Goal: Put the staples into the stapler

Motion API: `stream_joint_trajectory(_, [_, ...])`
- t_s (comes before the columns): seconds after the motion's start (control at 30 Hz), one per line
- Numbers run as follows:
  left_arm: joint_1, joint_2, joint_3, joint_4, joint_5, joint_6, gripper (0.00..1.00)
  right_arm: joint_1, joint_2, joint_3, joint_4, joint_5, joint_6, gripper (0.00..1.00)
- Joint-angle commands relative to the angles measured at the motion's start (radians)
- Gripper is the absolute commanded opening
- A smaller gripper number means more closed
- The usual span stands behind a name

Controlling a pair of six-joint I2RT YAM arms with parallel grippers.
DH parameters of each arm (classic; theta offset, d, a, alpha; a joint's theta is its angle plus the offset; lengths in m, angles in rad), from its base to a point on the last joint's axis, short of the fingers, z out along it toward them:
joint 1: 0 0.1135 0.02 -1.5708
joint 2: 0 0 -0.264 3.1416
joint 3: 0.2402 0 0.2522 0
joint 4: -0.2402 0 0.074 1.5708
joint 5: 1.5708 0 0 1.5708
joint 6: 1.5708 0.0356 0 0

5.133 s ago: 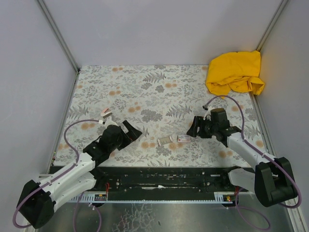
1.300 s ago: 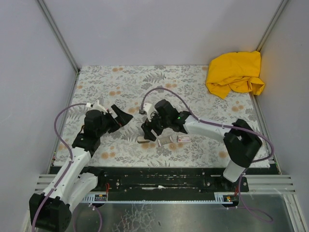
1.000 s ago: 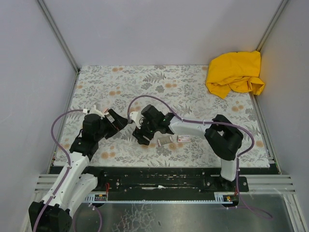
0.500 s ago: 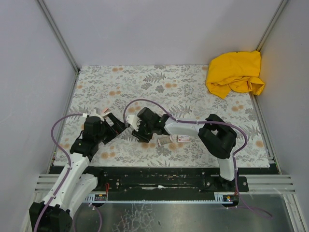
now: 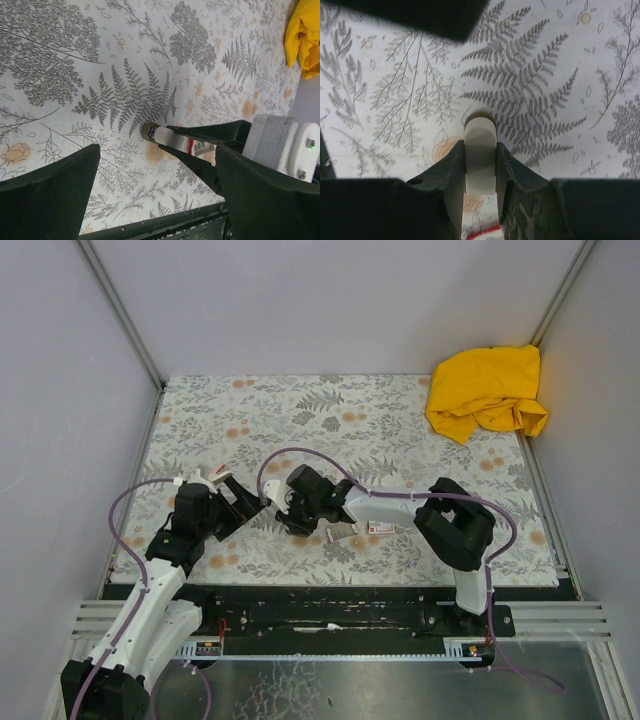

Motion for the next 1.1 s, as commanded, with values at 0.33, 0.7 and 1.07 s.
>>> stream_joint_trajectory(0.33, [-0.003, -0.071, -0.058, 0.166, 0.297, -0.111, 0.68, 0.01, -0.482, -0.298, 0.297, -0.02, 0.119, 0.0])
stream_joint_trajectory(0.7, [-0.003, -0.054, -0.08, 0.246, 0.483, -0.129, 0.58, 0.011, -0.571, -0.37, 0.367, -0.086, 0.128, 0.0])
stream_joint_trajectory(1.07, [-0.003, 0.019, -0.077, 0.256, 0.566, -0.087, 0.49, 0.011, -0.594, -0.377, 0.397, -0.116, 0.129, 0.0])
